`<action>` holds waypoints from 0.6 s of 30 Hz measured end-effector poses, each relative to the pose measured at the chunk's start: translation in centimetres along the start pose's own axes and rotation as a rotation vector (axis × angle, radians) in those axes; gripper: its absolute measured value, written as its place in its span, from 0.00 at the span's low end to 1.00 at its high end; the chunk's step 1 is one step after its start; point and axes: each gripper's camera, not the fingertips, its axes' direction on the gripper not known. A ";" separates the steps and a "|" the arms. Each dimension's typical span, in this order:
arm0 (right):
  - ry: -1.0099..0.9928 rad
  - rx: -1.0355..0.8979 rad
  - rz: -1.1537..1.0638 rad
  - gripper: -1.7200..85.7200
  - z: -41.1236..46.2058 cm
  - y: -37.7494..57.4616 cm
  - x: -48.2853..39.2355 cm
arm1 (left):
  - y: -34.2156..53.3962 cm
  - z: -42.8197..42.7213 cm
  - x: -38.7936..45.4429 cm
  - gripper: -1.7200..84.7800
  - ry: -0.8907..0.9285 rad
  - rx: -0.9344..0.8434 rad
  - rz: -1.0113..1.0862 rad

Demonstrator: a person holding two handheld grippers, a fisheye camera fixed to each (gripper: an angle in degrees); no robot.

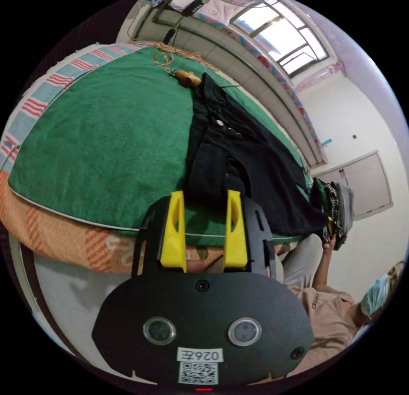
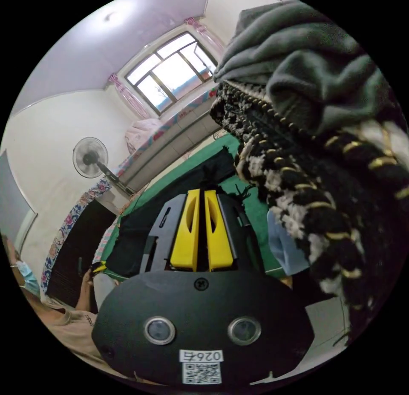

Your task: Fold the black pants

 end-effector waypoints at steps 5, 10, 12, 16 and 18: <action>-0.269 0.215 0.038 0.00 -4.1 0.8 1.4 | -0.3 -1.0 -1.9 0.08 0.222 0.107 0.024; 0.029 0.103 -0.087 0.00 -4.3 -1.3 -1.4 | 0.7 -3.4 -6.0 0.05 0.594 0.381 -0.079; 0.033 0.123 -0.120 0.00 -4.2 -2.3 -2.8 | -0.1 -3.6 -6.2 0.05 0.625 0.422 -0.099; 0.069 0.152 -0.156 0.00 -2.4 -6.8 -5.7 | -4.2 -3.2 -5.2 0.05 0.601 0.451 -0.112; 0.139 0.120 -0.161 0.00 -0.2 -9.5 -6.4 | -6.9 -2.1 -4.5 0.05 0.617 0.444 -0.124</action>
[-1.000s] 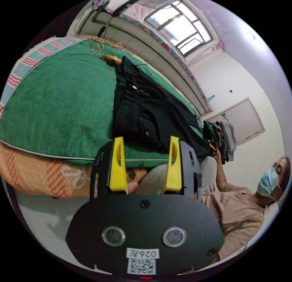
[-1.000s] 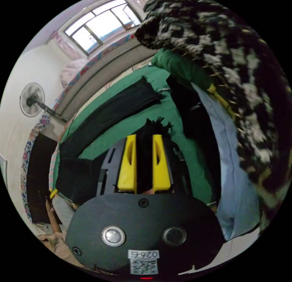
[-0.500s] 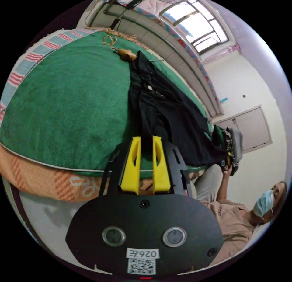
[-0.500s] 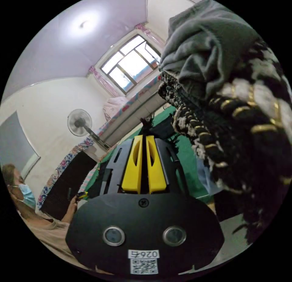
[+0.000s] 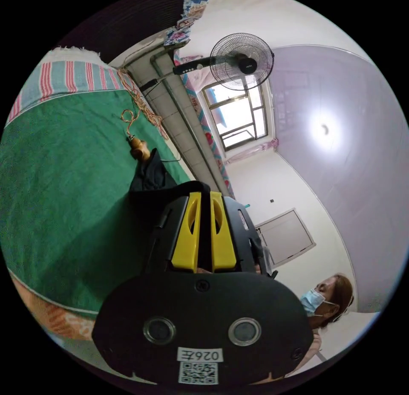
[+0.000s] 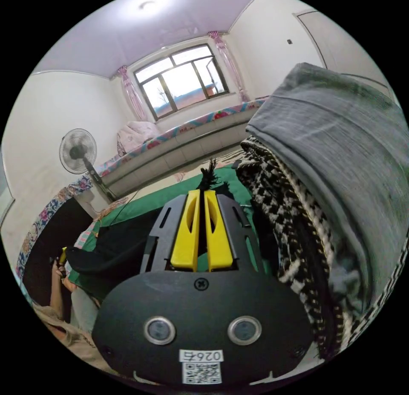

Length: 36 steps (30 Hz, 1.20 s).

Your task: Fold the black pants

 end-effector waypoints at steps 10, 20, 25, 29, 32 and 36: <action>0.219 -0.365 0.204 0.15 24.6 -13.3 3.1 | -11.4 23.1 -1.9 0.18 -0.347 -0.136 0.076; 0.097 -0.433 0.192 0.09 29.0 -7.3 5.1 | 2.2 37.1 -1.3 0.12 -0.412 -0.550 0.321; 0.122 -0.435 0.132 0.10 30.1 -6.9 3.1 | 9.9 44.3 2.9 0.10 -0.314 -0.653 0.489; 0.223 -0.442 0.091 0.13 32.3 -7.1 2.0 | 13.1 50.3 6.4 0.12 -0.336 -0.682 0.682; 0.183 -0.462 0.128 0.06 35.8 -8.1 2.3 | 14.9 57.3 8.0 0.16 -0.387 -0.712 0.812; 0.132 -0.478 0.089 0.01 37.2 -9.4 0.8 | 16.6 67.4 7.3 0.15 -0.356 -0.849 0.736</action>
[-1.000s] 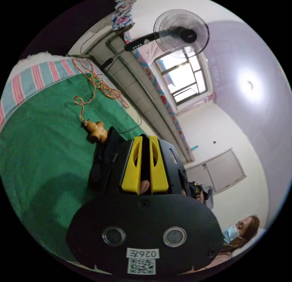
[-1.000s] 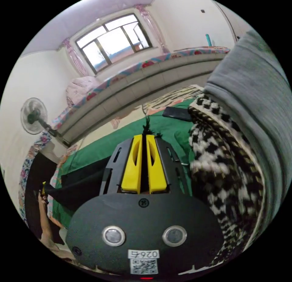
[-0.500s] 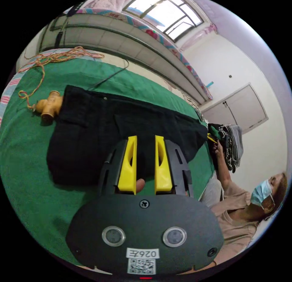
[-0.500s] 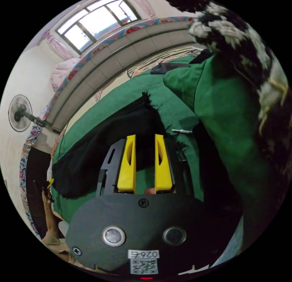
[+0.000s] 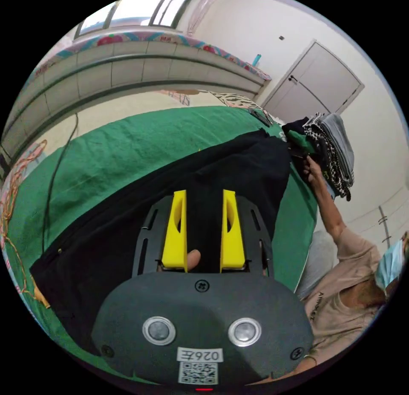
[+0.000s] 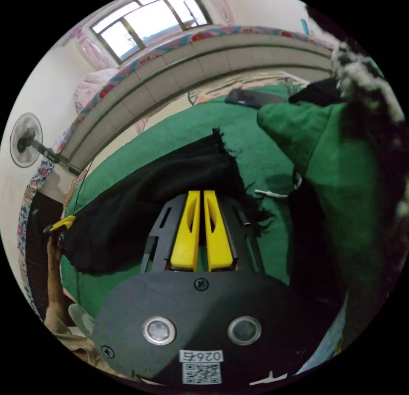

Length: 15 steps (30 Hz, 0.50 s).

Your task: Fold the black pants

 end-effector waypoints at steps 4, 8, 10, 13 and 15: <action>0.261 -0.049 -0.142 0.02 -2.0 2.2 -1.5 | -2.3 4.2 0.4 0.16 -0.010 -0.041 0.003; 0.398 -0.007 -0.146 0.04 -2.5 3.5 -2.5 | -2.4 6.0 1.3 0.15 -0.089 -0.042 0.026; 0.394 0.108 -0.148 0.04 -3.7 3.1 -3.8 | -2.5 6.5 2.4 0.15 -0.118 -0.028 0.055; 0.357 0.206 -0.216 0.05 -3.3 0.4 -6.2 | -3.3 7.9 4.0 0.16 -0.220 -0.095 0.129; 0.345 0.179 -0.251 0.08 -1.3 -2.3 -7.2 | -3.7 8.5 4.9 0.18 -0.270 -0.118 0.186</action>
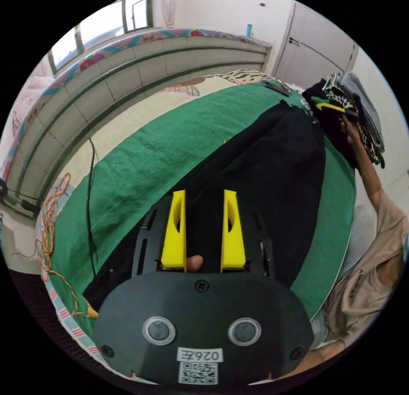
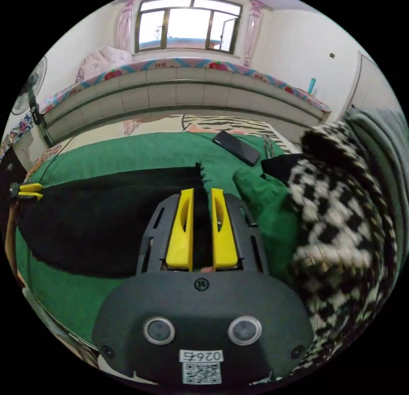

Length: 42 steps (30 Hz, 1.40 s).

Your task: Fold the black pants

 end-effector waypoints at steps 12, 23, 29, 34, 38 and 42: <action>-0.170 -0.140 0.016 0.01 7.4 -4.9 -4.4 | -2.2 3.8 5.3 0.03 -0.114 -0.131 0.166; 0.027 -0.172 0.110 0.11 10.4 -7.8 -8.5 | -0.5 2.2 1.0 0.05 -0.140 -0.046 -0.073; -0.045 -0.091 0.040 0.08 8.5 -2.2 -12.3 | 5.1 -1.6 -0.1 0.01 -0.201 0.007 -0.147; -0.236 -0.056 -0.017 0.05 9.5 1.4 -16.1 | 12.4 -7.1 3.9 0.01 -0.061 0.237 -0.082; -0.175 -0.309 -0.187 0.02 14.3 3.1 -20.8 | 14.3 -5.1 5.7 0.01 -0.209 0.042 -0.028; -0.145 -0.353 -0.082 0.01 13.0 5.1 -20.3 | 18.1 -7.2 2.8 0.01 -0.199 0.043 -0.131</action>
